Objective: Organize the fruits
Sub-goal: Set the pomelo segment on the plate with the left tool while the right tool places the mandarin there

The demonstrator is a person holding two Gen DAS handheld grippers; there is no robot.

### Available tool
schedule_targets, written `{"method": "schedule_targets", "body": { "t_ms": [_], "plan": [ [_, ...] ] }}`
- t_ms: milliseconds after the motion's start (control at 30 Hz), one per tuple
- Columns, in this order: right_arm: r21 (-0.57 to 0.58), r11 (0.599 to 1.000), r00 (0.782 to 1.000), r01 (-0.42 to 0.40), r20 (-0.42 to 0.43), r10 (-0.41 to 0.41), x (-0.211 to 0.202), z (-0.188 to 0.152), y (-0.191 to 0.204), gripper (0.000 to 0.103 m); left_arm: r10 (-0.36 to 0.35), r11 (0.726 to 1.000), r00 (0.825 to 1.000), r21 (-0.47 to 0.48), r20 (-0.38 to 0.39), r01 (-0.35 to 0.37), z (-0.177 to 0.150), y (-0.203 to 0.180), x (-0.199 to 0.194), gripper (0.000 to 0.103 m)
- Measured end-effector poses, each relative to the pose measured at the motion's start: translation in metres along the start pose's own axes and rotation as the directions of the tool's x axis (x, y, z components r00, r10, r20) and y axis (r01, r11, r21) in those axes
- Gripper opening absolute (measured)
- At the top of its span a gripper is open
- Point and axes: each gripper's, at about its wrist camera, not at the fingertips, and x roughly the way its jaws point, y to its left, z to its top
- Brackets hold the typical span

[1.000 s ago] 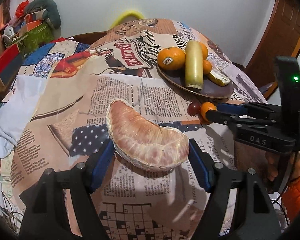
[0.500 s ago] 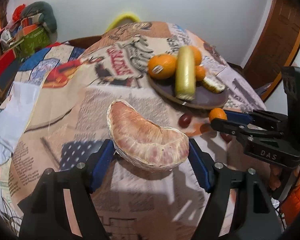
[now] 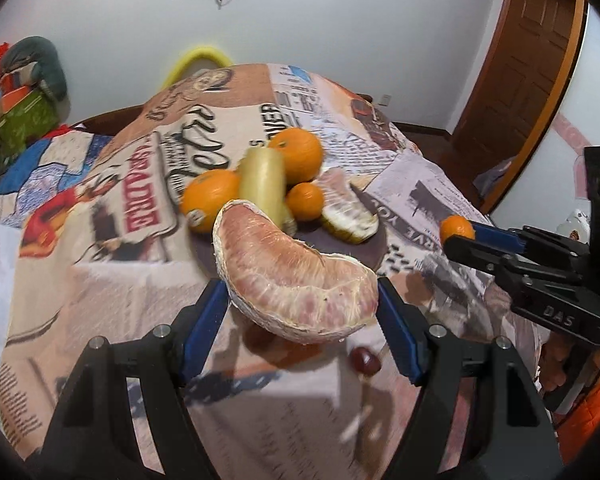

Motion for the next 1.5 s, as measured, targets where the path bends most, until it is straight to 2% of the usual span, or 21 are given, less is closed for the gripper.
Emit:
{"method": "schedule_targets", "body": {
  "t_ms": [100, 400, 500, 667, 967, 1200, 1300, 1500],
  "plan": [
    [0.011, 1.000, 1.000, 0.005, 0.020, -0.005, -0.005, 0.005, -0.011, 0.032, -0.022, 1.000, 1.000, 0.001, -0.013, 0.022, 0.011, -0.010, 0.017, 0.074],
    [0.065, 0.998, 0.999, 0.002, 0.051, -0.006, -0.006, 0.006, -0.039, 0.032, -0.014, 0.999, 1.000, 0.045, -0.018, 0.015, 0.032, -0.031, 0.057, 0.074],
    [0.074, 0.997, 0.999, -0.003, 0.046, 0.000, -0.001, 0.005, -0.042, 0.032, 0.013, 0.998, 1.000, 0.058, -0.027, -0.011, 0.035, -0.030, 0.070, 0.071],
    [0.066, 0.998, 0.999, -0.008, 0.042, 0.005, 0.003, 0.006, -0.041, 0.032, 0.014, 0.997, 0.999, 0.070, -0.050, -0.011, 0.036, -0.031, 0.077, 0.071],
    [0.050, 0.999, 0.999, -0.021, 0.036, 0.020, 0.007, 0.011, -0.033, 0.032, -0.010, 0.999, 1.000, 0.043, 0.011, 0.010, 0.040, -0.022, 0.043, 0.071],
    [0.009, 0.999, 0.999, -0.044, 0.016, 0.044, 0.023, 0.023, -0.016, 0.032, 0.058, 0.998, 0.996, 0.009, 0.070, -0.059, 0.036, 0.013, 0.007, 0.071],
    [-0.012, 0.999, 0.999, -0.051, -0.001, 0.051, 0.038, 0.028, -0.007, 0.032, 0.098, 0.995, 0.993, 0.003, 0.071, -0.099, 0.032, 0.030, 0.002, 0.071],
    [-0.022, 0.998, 0.997, -0.055, -0.056, 0.054, 0.070, 0.035, 0.002, 0.032, 0.123, 0.992, 0.991, -0.022, 0.049, -0.122, 0.021, 0.056, 0.006, 0.071]
  ]
}}
